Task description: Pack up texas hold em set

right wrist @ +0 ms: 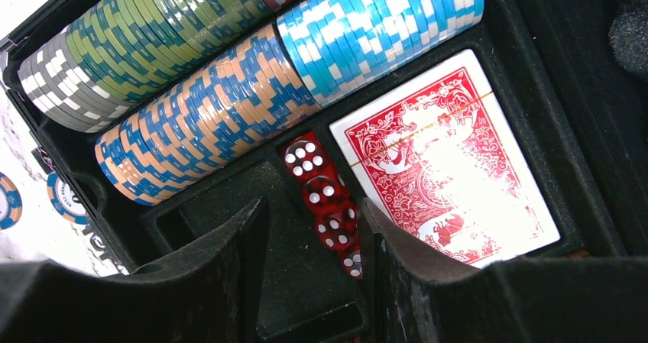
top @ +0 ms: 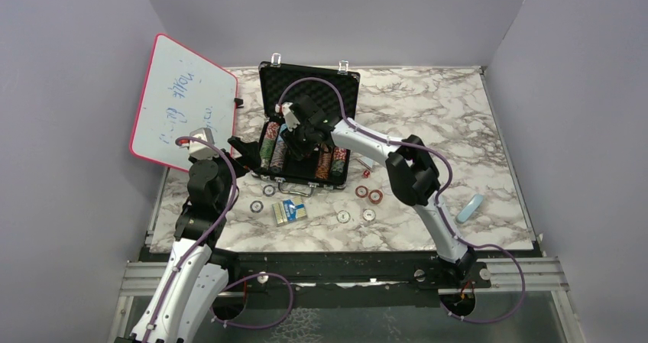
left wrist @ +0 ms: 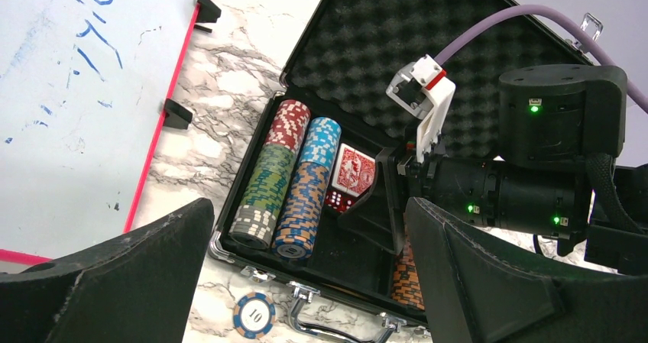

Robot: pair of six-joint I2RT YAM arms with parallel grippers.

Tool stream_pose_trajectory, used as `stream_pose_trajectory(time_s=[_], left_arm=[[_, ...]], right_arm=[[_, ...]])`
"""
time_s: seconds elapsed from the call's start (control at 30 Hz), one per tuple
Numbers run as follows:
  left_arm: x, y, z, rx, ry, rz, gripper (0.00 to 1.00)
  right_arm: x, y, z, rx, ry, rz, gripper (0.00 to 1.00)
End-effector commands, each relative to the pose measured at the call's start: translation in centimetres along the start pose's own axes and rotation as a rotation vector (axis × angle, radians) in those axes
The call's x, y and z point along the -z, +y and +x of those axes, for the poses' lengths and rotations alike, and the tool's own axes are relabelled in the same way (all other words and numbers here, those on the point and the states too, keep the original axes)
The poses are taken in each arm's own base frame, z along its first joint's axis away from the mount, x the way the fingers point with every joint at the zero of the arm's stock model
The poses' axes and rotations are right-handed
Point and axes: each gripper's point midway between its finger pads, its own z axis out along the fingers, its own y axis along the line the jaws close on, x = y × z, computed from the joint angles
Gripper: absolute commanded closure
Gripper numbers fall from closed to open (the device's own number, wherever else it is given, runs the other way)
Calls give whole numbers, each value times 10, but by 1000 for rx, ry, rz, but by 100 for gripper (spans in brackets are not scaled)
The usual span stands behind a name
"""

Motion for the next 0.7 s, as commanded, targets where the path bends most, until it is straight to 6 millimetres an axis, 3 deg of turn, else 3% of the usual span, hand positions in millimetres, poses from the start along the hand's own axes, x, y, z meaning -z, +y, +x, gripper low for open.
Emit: stream_pose_trajectory(time_s=[0.0, 0.17, 0.33, 0.67], left_arm=[[0, -3, -4, -4, -18, 23, 1], [0, -3, -3, -5, -16, 23, 1], [0, -3, -3, -2, -16, 23, 1], [0, -4, -4, -2, -19, 24, 1]], right_arm=[[-8, 9, 16, -7, 49, -40, 51], [-9, 5, 17, -27, 56, -13, 39], [-10, 2, 15, -53, 63, -9, 36], [16, -6, -30, -62, -51, 52, 31]])
